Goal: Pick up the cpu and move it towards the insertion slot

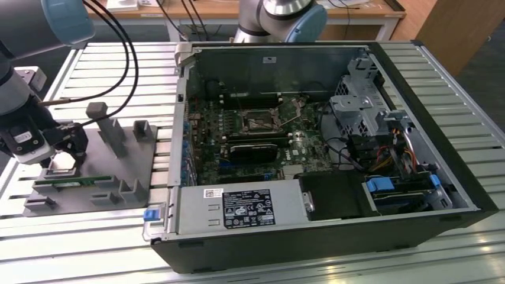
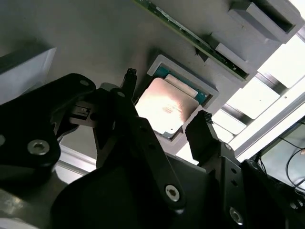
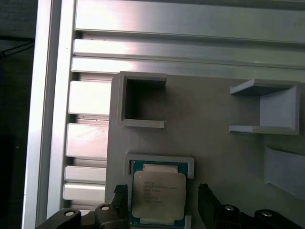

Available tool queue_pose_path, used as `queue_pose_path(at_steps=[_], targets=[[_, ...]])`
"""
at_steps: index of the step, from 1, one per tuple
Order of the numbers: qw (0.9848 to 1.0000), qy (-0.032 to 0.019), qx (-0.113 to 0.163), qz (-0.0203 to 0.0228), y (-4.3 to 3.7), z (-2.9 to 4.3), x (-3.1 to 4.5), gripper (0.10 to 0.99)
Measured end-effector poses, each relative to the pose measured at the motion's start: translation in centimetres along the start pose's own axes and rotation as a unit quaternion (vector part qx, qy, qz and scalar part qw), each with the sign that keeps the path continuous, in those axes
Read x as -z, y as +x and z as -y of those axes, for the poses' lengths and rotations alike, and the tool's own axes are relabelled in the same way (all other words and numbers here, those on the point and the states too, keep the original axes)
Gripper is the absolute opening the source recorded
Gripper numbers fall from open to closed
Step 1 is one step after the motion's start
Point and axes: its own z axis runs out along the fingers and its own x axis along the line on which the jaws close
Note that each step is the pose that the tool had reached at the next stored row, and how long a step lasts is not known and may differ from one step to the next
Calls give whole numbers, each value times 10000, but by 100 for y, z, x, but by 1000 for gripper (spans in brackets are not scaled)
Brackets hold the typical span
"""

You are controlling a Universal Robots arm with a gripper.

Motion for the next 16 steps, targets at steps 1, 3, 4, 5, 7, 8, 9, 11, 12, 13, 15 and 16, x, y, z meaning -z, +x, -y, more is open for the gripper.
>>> queue_pose_path(at_steps=[1,3,4,5,7,8,9,11,12,13,15,16], targets=[[10000,0,0,0,0,0,-1,694],[10000,0,1,0,0,0,-5,678],[10000,0,1,0,1,0,-7,678],[10000,0,1,0,1,0,-8,608],[10000,-1,0,-2,4,0,-9,596],[10000,0,0,-3,5,0,-8,596],[10000,0,1,-3,5,0,-9,533],[10000,-2,1,-1,6,1,-13,533],[10000,-4,1,0,6,0,-13,533],[10000,-5,1,0,6,0,-13,533],[10000,-7,1,-1,6,0,-13,533],[10000,-8,1,0,6,0,-13,533]])
